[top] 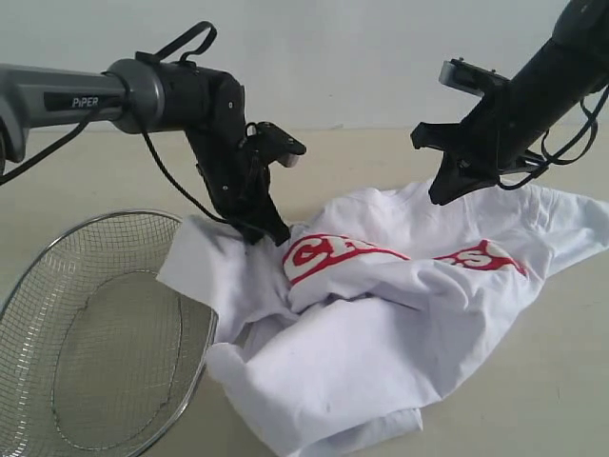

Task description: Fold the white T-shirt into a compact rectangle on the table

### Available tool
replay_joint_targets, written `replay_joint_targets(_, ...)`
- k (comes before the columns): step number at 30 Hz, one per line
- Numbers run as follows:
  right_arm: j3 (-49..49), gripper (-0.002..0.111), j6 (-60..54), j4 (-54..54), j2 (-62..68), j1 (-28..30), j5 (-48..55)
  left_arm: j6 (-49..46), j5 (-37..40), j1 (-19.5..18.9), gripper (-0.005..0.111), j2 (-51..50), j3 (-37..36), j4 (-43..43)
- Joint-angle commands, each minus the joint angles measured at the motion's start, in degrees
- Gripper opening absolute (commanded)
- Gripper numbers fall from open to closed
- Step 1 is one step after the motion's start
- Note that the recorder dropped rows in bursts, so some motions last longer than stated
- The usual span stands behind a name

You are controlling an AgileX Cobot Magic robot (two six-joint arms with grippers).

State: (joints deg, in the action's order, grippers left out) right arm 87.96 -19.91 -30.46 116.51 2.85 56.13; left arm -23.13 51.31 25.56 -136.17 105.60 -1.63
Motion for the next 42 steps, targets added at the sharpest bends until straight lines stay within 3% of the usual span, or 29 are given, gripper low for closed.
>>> replay_joint_targets(1, 0.0, 0.0, -0.1, -0.2, -0.5, 0.0, -0.1, 3.7, -1.9, -0.5, 0.005, -2.4, 1.0, 4.6)
replay_joint_targets(14, 0.0, 0.0, 6.5, 9.9, -0.5, 0.1, -3.7, 5.4, 3.1, -4.0, 0.005, -6.6, 13.0, 5.3)
replay_joint_targets(28, 0.0, 0.0, 8.3, 12.4, -0.5, 0.1, -6.4, 4.5, 2.2, -6.4, 0.005, -8.7, 14.7, 5.9)
replay_joint_targets(42, 0.0, 0.0, 12.3, 16.0, 2.0, 7.9, -6.2, 4.5, 5.2, -8.4, 0.005, -13.6, 23.9, 6.8)
